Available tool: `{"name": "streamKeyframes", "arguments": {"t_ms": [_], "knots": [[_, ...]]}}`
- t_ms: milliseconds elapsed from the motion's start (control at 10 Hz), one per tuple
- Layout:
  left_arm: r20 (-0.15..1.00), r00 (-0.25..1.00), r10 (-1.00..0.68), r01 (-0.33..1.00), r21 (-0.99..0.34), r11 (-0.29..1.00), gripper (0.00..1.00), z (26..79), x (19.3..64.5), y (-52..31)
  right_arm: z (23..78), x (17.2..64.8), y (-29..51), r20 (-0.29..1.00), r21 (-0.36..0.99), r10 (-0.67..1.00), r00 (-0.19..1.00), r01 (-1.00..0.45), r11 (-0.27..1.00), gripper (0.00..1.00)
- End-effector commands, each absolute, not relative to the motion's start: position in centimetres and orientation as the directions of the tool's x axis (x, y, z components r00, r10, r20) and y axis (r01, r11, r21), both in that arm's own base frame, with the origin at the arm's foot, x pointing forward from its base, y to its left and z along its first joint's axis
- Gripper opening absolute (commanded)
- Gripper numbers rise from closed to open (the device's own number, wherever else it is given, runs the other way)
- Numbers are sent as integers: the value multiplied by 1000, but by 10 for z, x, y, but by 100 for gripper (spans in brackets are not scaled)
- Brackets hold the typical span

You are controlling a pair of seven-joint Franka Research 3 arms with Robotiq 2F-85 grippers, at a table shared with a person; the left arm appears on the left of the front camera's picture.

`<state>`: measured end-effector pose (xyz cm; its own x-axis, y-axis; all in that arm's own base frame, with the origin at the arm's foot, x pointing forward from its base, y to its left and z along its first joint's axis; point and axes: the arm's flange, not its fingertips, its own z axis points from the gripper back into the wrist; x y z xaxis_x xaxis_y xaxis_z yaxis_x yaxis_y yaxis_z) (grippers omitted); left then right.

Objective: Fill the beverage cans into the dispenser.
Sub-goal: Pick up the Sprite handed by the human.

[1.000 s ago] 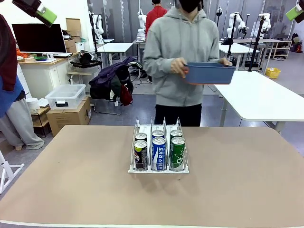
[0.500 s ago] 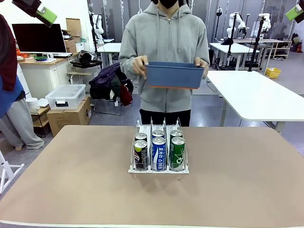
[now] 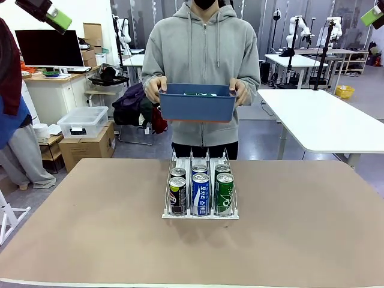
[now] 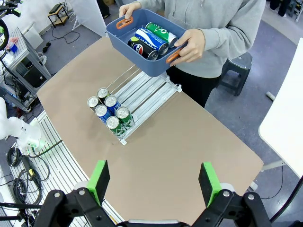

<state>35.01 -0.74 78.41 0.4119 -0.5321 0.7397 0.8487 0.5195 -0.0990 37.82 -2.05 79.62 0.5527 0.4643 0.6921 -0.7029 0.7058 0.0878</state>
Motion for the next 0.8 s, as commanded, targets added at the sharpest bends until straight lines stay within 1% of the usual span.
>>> {"name": "streamKeyframes", "arguments": {"t_ms": [0,700], "knots": [[735,410,-540,850,-94,518,100,784,349,-7,796,378,-21,698,94,454,554,-699,709,100],[735,410,-540,850,-94,518,100,784,349,-7,796,378,-21,698,94,454,554,-699,709,100]]}}
